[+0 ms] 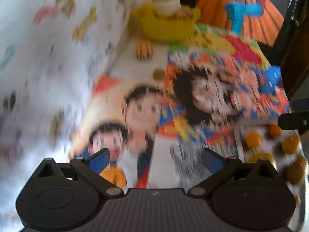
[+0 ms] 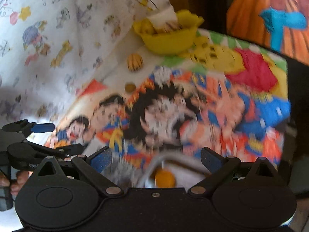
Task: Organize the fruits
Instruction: 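Withdraw both tools from the tray toward the yellow bowl, then grasp the striped pepino melon with the right tool while the left tool grasps a small brown fruit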
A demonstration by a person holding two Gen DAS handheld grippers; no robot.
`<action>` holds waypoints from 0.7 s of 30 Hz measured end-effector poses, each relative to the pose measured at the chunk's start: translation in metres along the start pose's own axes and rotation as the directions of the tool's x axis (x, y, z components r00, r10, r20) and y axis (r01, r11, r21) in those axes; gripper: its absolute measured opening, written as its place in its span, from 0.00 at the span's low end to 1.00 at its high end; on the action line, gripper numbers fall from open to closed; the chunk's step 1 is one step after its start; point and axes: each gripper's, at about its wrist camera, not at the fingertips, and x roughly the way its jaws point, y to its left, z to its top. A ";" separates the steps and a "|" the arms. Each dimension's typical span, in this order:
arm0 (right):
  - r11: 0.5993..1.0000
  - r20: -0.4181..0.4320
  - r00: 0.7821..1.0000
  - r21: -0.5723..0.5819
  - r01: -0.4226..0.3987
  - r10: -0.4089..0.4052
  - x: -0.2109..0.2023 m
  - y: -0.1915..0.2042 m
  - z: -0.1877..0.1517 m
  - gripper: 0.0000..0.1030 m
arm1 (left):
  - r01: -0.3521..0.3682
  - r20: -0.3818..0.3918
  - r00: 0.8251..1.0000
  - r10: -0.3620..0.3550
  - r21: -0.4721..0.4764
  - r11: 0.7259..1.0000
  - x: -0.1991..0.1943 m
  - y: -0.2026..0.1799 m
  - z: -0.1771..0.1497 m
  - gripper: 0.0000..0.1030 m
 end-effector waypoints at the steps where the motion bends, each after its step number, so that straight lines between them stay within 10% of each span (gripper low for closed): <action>1: 1.000 0.017 1.000 -0.019 -0.007 0.007 0.005 0.001 0.009 0.96 | -0.007 0.034 0.999 0.007 0.000 1.000 0.005 0.000 0.006 0.99; 21: 0.964 0.107 0.980 -0.224 -0.140 0.167 0.158 0.013 0.150 0.87 | 0.015 0.173 0.985 -0.009 -0.033 0.999 0.115 0.016 0.060 0.91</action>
